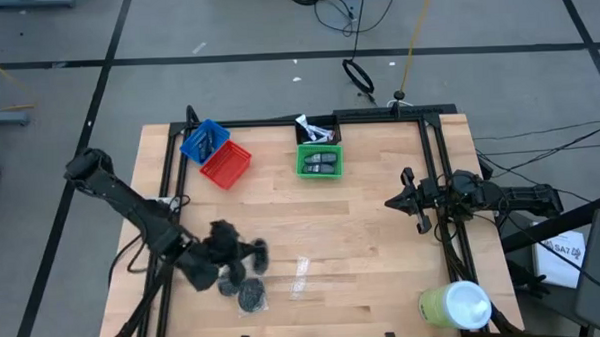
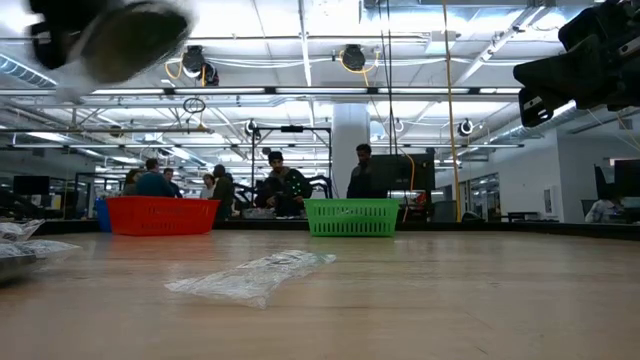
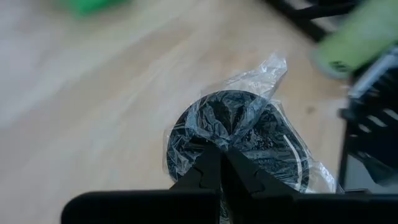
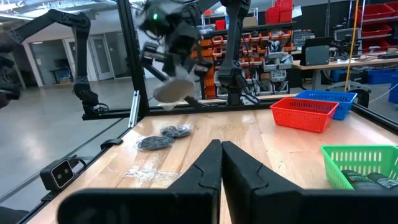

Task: Pick & Place Travel size toiletries
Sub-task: Put the left black hairbrush into the red bin

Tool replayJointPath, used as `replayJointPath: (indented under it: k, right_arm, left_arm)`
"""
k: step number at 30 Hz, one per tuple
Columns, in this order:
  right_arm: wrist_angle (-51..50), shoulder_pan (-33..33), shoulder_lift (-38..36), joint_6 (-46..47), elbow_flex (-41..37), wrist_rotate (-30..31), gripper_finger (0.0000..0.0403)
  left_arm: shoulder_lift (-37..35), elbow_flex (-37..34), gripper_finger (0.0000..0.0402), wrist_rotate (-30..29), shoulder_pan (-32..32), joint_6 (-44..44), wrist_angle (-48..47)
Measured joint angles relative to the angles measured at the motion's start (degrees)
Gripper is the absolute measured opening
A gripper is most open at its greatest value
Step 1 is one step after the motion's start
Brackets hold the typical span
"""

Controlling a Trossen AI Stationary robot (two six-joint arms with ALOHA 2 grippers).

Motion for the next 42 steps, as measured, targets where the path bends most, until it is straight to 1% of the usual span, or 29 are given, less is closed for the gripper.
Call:
replayJointPath:
  k: [4,6,7,9,11,12,13,16,20,21,24,26,28,33,38,40,42]
  right_arm:
    - [0.0,0.0,0.0,0.0,0.0,0.0,0.0]
    - [0.0,0.0,0.0,0.0,0.0,0.0,0.0]
    - [0.0,0.0,0.0,0.0,0.0,0.0,0.0]
    - [0.0,0.0,0.0,0.0,0.0,0.0,0.0]
    - [0.0,0.0,0.0,0.0,0.0,0.0,0.0]
    - [0.0,0.0,0.0,0.0,0.0,0.0,0.0]
    - [0.0,0.0,0.0,0.0,0.0,0.0,0.0]
    - [0.0,0.0,0.0,0.0,0.0,0.0,0.0]
    - [0.0,0.0,0.0,0.0,0.0,0.0,0.0]
    - [0.0,0.0,0.0,0.0,0.0,0.0,0.0]
    - [0.0,0.0,0.0,0.0,0.0,0.0,0.0]
    - [0.0,0.0,0.0,0.0,0.0,0.0,0.0]
    - [0.0,0.0,0.0,0.0,0.0,0.0,0.0]
    - [0.0,0.0,0.0,0.0,0.0,0.0,0.0]
    - [0.0,0.0,0.0,0.0,0.0,0.0,0.0]
    - [0.0,0.0,0.0,0.0,0.0,0.0,0.0]
    - [0.0,0.0,0.0,0.0,0.0,0.0,0.0]
  left_arm:
    - [0.0,0.0,0.0,0.8,5.7,25.0,12.5]
    - [0.0,0.0,0.0,0.4,7.6,37.0,17.0]
    - [-0.1,0.0,0.0,0.1,8.6,41.6,18.6]
    - [-1.4,0.0,0.0,0.1,10.7,46.9,19.4]
    - [-3.2,0.0,0.0,0.2,13.2,50.0,20.3]
    - [-3.7,0.1,0.0,1.4,14.7,51.5,21.2]
    - [-3.9,0.1,0.0,3.3,16.3,53.1,22.1]
    - [-3.7,0.0,0.0,12.6,21.7,57.4,25.1]
    - [-3.5,0.0,0.0,21.1,28.6,60.7,27.6]
    - [-3.3,-0.8,0.0,23.6,30.3,61.5,29.7]
    - [-3.2,-6.3,0.0,32.1,34.4,63.8,41.3]
    - [-3.3,-10.6,0.0,35.3,36.5,63.9,49.7]
    - [-4.5,-15.0,0.0,35.6,38.4,63.0,52.6]
    - [-10.5,-23.8,0.0,34.9,43.5,58.8,54.8]
    - [-22.7,-31.3,0.0,32.3,46.9,58.3,54.4]
    - [-28.4,-33.5,0.0,30.1,48.3,58.2,51.5]
    - [-33.8,-34.2,0.0,26.5,49.8,57.3,45.3]
